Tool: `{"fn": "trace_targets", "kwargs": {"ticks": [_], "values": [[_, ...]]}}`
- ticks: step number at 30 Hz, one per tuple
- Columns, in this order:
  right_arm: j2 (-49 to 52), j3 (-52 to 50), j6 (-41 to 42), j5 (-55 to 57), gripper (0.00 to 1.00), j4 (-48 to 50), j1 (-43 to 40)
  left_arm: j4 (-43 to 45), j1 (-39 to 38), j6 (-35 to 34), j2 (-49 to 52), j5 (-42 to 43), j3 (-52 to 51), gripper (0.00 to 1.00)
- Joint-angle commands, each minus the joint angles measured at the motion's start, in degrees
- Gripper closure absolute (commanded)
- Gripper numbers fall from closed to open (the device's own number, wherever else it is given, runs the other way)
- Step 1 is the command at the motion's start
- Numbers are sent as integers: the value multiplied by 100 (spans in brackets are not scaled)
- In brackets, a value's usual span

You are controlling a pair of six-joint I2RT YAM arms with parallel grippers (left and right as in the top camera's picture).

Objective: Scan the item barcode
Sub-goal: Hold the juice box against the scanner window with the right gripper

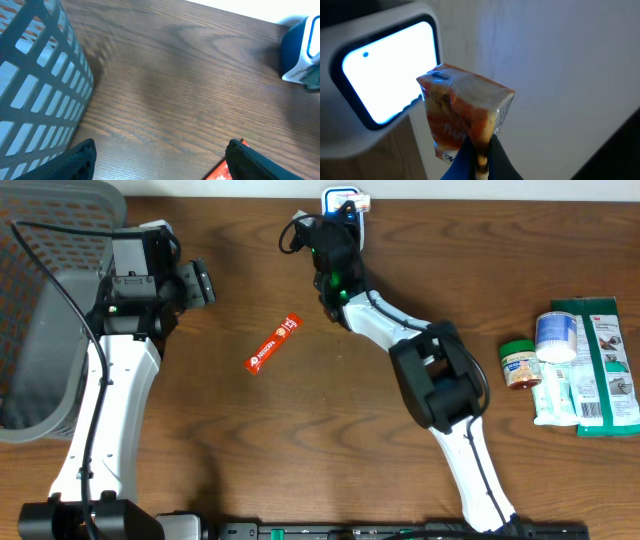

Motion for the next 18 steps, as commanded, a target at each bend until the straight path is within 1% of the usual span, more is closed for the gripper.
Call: {"fn": "trace_targets", "kwargs": {"ticks": [1, 4, 14, 16, 18], "values": [[251, 415, -42, 7, 99, 50, -20, 4, 2, -9, 57, -70, 15, 17], [376, 599, -39, 7, 99, 50, -20, 7, 2, -9, 57, -70, 15, 17], [393, 610, 133, -15, 99, 26, -20, 4, 2, -9, 57, -70, 15, 17], [393, 610, 280, -17, 99, 31, -20, 7, 2, -9, 57, -70, 15, 17], [393, 610, 621, -57, 99, 50, -26, 4, 2, -9, 57, -72, 15, 17]]}}
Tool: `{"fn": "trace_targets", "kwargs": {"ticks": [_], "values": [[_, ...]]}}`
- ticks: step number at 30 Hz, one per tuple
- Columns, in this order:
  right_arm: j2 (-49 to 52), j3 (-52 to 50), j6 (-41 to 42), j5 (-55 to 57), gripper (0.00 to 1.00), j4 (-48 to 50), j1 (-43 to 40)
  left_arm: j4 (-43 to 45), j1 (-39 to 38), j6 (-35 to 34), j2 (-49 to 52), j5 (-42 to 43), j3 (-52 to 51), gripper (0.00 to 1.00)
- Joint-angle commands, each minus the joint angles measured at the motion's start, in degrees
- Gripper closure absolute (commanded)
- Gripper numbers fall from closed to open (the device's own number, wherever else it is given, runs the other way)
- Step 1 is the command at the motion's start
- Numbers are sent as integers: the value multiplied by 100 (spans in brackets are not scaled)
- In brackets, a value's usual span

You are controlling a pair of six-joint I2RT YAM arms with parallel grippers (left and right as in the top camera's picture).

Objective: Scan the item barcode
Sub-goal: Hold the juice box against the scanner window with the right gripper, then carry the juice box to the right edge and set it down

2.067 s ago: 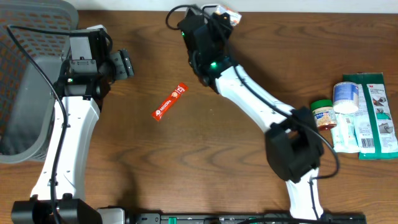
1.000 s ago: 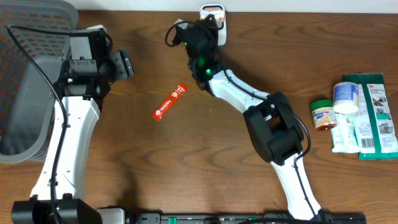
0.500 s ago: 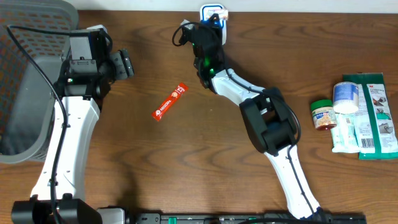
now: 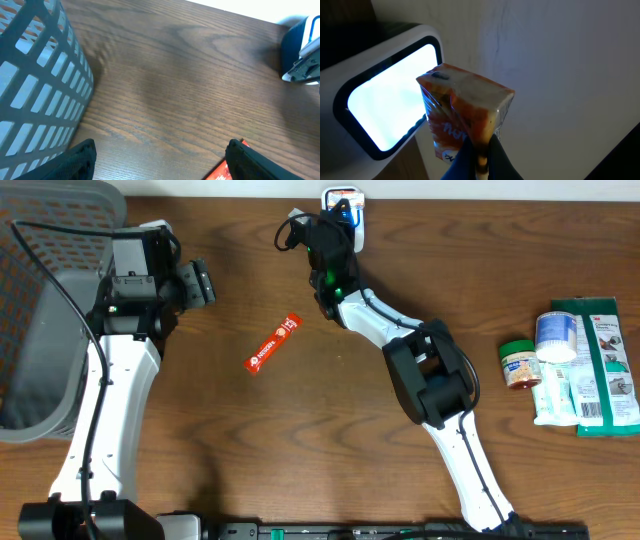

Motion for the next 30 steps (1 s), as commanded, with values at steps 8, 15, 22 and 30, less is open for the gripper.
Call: {"fn": "trace_targets", "kwargs": {"ticks": [8, 15, 22, 30], "values": [[-160, 157, 1644, 490, 99, 868, -59, 2, 2, -9, 57, -70, 15, 17], [-916, 157, 2293, 769, 99, 385, 55, 4, 2, -9, 57, -70, 15, 17], [-2179, 157, 4776, -146, 99, -3318, 46, 2, 2, -9, 57, -72, 15, 17], [-3807, 157, 7016, -2094, 99, -6942, -365, 2, 2, -9, 57, -70, 15, 17]]}}
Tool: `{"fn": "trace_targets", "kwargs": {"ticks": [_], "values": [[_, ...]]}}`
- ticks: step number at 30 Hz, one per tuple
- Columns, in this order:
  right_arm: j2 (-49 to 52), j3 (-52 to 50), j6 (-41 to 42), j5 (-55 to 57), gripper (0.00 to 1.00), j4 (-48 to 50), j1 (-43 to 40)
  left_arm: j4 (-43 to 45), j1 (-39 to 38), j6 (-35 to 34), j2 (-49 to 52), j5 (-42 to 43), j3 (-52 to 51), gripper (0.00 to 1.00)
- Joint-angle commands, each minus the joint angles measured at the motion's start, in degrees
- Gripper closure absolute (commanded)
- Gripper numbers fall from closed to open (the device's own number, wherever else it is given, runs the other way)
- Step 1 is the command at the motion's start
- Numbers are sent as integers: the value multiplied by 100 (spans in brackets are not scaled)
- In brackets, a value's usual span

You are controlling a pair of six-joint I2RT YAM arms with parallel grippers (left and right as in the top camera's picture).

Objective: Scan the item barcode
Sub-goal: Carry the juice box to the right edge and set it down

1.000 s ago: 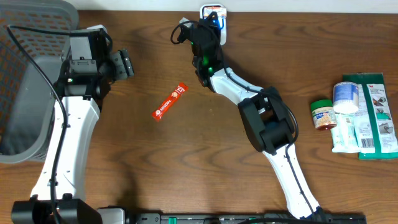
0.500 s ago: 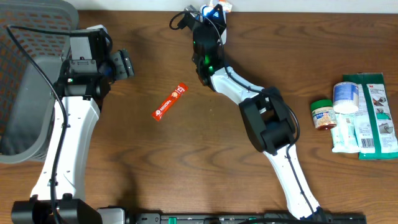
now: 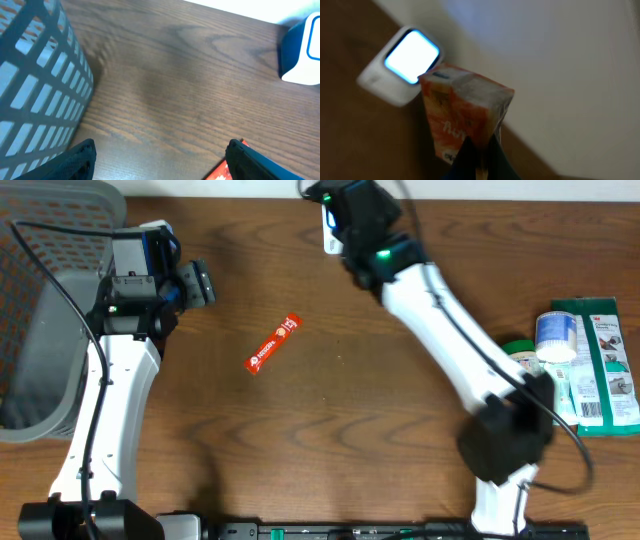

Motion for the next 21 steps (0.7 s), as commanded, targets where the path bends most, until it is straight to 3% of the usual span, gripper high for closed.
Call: {"fn": "trace_targets", "kwargs": {"ticks": [1, 6, 12, 21], "values": [[-732, 31, 1386, -1080, 99, -887, -319, 0, 2, -9, 57, -70, 15, 17], [-1449, 31, 2020, -1823, 99, -2758, -750, 0, 2, -9, 57, -70, 15, 17], [-1705, 26, 2975, -1862, 99, -4754, -1615, 0, 2, -9, 57, -68, 15, 17], [-1705, -468, 4116, -1287, 99, -5545, -3250, -2, 2, -9, 57, -68, 15, 17]]}}
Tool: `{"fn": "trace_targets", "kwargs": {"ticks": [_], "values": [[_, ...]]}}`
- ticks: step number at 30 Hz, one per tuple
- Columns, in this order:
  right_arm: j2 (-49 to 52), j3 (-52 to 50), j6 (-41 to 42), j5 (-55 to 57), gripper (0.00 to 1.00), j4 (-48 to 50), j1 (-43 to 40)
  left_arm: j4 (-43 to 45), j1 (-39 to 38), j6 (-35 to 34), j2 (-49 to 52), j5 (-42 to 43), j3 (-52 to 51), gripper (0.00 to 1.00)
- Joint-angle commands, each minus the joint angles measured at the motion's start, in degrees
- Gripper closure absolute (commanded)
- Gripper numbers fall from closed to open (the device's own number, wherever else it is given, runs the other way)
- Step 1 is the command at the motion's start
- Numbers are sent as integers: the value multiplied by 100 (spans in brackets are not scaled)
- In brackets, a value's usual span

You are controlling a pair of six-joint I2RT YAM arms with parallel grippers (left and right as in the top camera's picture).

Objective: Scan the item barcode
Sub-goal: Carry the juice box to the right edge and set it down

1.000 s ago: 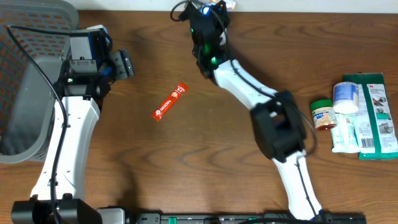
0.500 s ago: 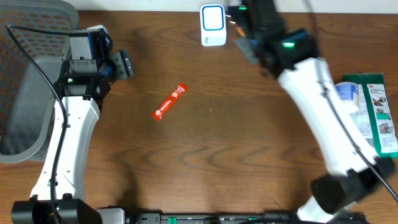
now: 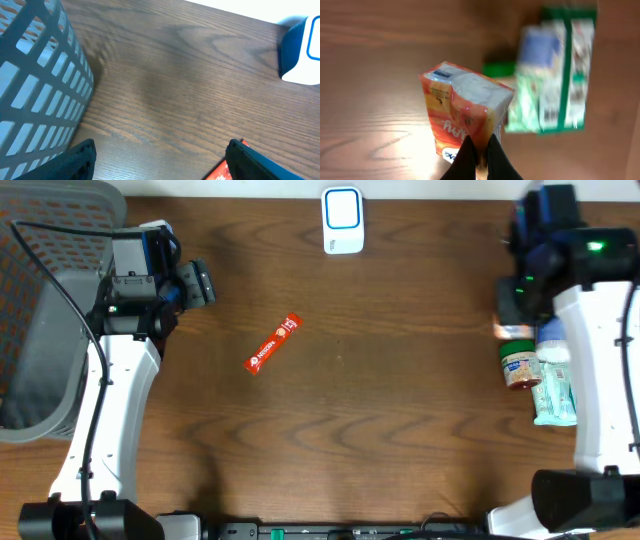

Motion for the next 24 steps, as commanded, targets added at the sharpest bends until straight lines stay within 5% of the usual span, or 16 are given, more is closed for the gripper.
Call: {"fn": "trace_targets", "kwargs": {"ticks": [1, 14, 16, 20, 24], "values": [[-4, -306, 1016, 577, 99, -221, -678, 7, 2, -9, 57, -72, 15, 17], [-2, -2529, 1338, 859, 98, 1473, -2555, 4, 2, -9, 57, -70, 15, 17], [-2, -2774, 1340, 811, 80, 1685, -2712, 7, 2, -9, 57, -70, 15, 17], [-2, -2940, 1340, 793, 19, 2009, -2887, 7, 2, -9, 57, -70, 15, 17], [-2, -2940, 1338, 518, 1, 2210, -2903, 7, 2, -9, 57, -70, 15, 17]]}}
